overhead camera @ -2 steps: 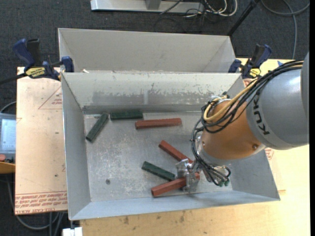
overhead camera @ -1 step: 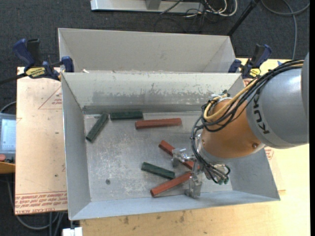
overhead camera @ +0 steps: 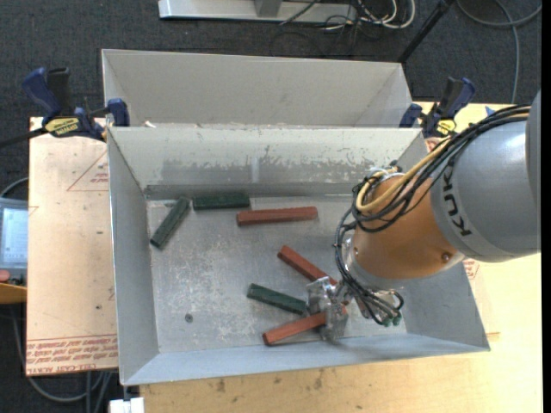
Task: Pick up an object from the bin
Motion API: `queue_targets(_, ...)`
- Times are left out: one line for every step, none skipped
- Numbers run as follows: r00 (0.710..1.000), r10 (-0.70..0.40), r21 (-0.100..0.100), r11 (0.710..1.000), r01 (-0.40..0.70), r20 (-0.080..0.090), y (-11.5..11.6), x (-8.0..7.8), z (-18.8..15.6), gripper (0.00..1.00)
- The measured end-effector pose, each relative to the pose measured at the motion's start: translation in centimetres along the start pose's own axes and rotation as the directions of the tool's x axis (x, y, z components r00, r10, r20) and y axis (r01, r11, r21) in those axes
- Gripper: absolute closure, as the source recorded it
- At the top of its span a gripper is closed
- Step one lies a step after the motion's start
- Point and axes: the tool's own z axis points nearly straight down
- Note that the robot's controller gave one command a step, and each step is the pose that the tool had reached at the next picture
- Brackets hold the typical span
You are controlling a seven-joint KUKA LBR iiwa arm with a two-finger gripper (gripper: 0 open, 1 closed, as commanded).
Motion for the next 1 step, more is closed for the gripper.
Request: queue_targets(1.0,0.001,0.002,1.0,-0.001,0.015,-0.07,-0.37,-0.05,0.0)
